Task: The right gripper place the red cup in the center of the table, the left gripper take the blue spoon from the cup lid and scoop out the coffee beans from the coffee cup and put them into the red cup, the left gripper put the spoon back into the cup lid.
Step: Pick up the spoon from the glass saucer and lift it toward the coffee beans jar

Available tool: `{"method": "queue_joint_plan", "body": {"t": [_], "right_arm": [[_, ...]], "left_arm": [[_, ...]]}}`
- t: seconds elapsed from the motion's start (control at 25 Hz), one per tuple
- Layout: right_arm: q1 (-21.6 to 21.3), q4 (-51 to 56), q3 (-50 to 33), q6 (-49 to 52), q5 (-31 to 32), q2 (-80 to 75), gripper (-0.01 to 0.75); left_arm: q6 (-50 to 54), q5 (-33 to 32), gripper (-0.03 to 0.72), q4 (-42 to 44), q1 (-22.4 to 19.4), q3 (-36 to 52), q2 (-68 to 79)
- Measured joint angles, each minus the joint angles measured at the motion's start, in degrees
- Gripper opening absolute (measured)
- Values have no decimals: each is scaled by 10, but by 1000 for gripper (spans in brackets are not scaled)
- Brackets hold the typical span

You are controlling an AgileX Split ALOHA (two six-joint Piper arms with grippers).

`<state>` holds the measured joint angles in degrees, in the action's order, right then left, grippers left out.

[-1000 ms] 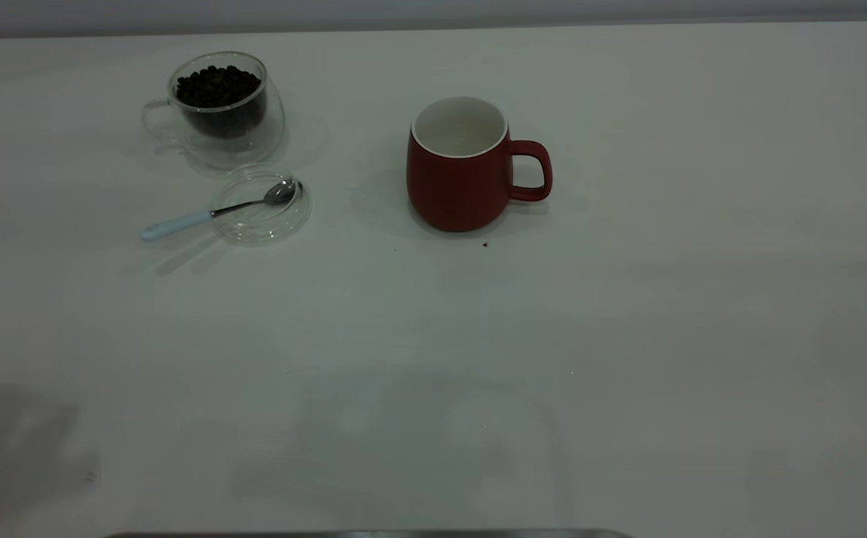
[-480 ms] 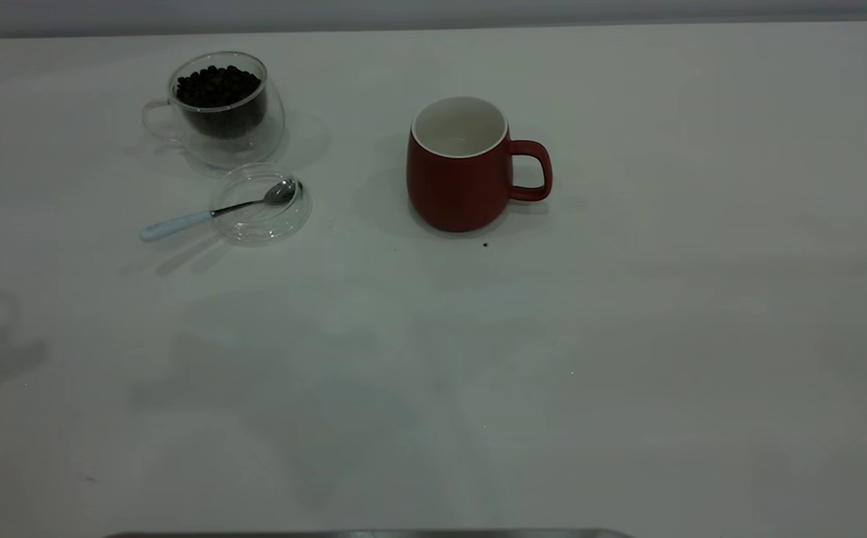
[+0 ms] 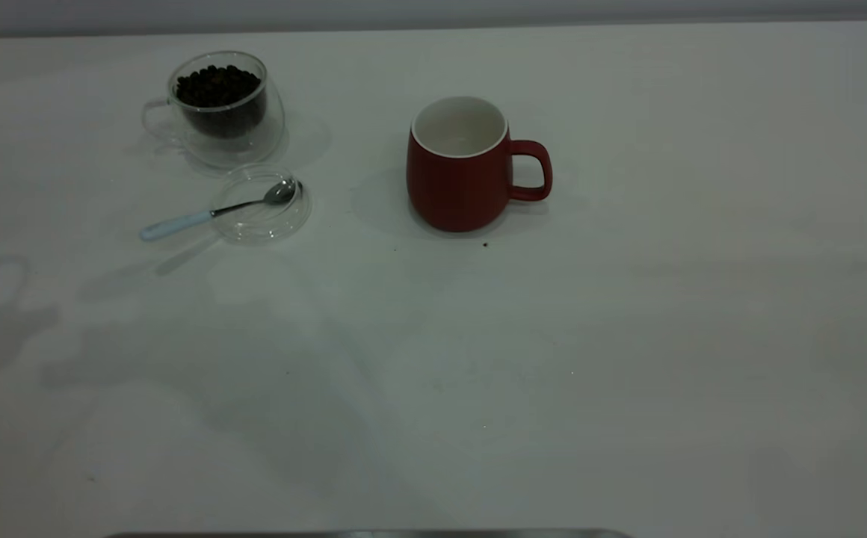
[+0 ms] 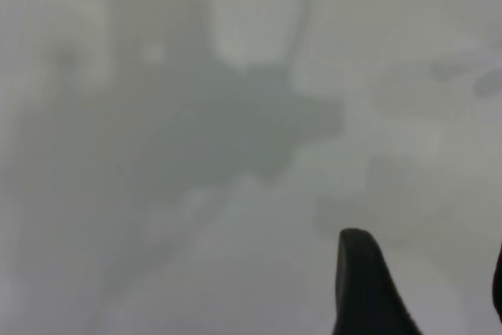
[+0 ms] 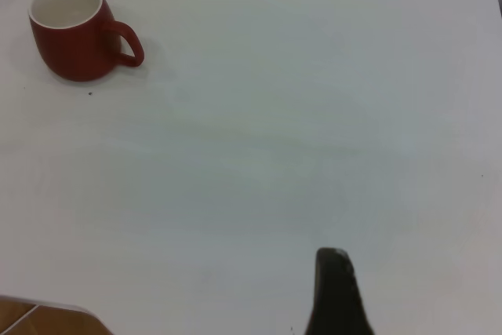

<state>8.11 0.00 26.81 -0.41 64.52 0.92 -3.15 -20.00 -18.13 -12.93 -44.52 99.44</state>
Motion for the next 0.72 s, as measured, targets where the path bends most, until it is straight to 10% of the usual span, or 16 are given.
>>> {"method": "queue_joint_plan", "body": {"t": [0.72], "right_arm": [[0,0,0,0,0,0,550]], "left_arm": [[-60,44,493,-2,0,-1,17]]}}
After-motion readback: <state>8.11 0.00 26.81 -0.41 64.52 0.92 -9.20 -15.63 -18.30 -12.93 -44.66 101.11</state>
